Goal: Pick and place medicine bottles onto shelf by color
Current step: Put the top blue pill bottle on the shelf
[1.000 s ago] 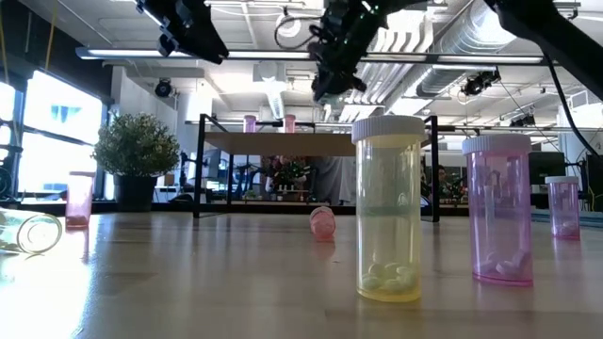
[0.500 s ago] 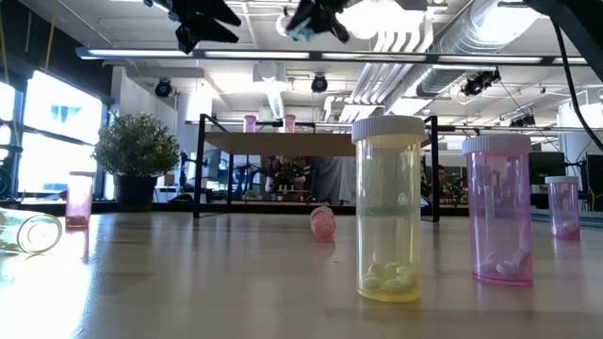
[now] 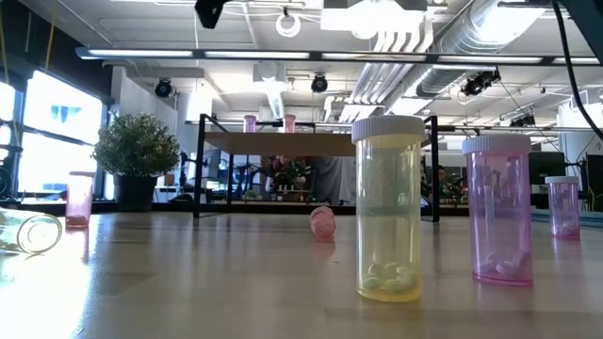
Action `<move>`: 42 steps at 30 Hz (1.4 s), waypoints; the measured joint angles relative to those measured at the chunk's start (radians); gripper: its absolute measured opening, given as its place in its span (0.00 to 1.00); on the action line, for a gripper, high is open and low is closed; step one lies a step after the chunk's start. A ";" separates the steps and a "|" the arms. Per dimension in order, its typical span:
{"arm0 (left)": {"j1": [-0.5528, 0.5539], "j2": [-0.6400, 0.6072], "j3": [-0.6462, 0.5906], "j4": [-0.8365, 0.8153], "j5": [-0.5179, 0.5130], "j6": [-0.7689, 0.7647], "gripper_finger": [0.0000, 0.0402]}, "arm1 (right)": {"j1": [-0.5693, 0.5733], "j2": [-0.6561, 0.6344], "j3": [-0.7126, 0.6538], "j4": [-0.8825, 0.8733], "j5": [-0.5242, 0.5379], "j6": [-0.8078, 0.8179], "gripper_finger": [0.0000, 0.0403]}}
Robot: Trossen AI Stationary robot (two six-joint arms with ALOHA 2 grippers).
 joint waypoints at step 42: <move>-0.001 0.000 0.001 0.379 -0.010 -0.123 0.24 | 0.046 0.000 0.000 0.152 0.058 -0.042 0.23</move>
